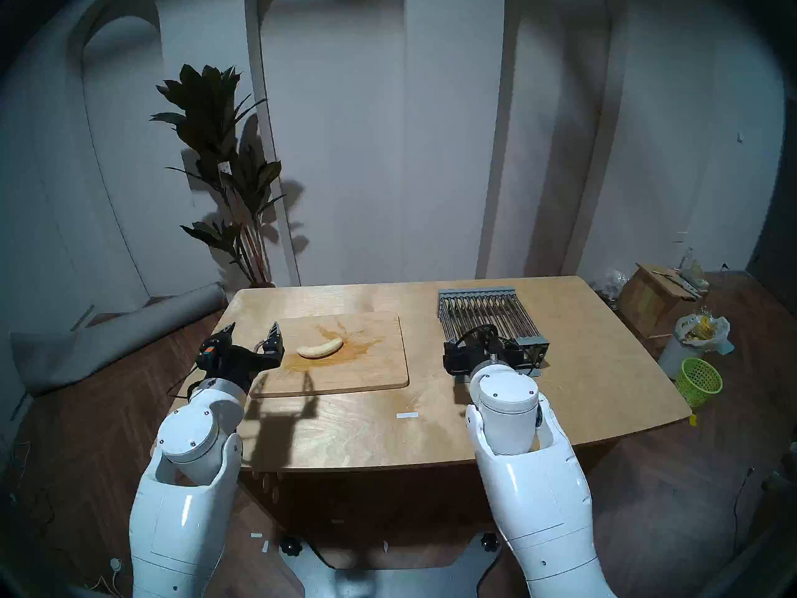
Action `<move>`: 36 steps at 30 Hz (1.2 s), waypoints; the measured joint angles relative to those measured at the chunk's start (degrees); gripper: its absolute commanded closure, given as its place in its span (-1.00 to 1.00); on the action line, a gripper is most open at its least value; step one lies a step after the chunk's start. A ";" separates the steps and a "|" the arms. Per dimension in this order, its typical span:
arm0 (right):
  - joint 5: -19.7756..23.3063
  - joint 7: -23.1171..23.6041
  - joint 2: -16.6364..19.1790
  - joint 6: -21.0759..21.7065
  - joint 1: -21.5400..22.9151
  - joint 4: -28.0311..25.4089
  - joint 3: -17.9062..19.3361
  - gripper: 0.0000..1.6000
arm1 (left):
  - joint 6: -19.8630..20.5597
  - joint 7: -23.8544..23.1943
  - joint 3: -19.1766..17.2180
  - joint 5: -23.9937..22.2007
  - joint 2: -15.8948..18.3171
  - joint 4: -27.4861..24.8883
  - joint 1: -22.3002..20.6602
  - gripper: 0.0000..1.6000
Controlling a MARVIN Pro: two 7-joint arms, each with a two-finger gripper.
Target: Cut the banana into four pieces on the cutting board
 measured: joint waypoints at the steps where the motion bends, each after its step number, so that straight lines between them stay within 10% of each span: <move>1: 0.00 0.02 -0.02 0.00 -0.11 -0.05 -0.09 0.05 | 0.00 0.00 0.00 0.00 0.01 0.00 0.00 -1.00; 4: -0.01 0.08 -0.11 0.00 -0.69 -0.27 -0.39 1.00 | 0.00 0.03 0.02 -0.02 0.03 0.00 0.00 -1.00; 36: 0.74 -1.43 -0.76 -0.85 -2.23 -2.37 -0.18 1.00 | 0.00 0.24 0.15 -0.21 0.26 0.00 0.00 -1.00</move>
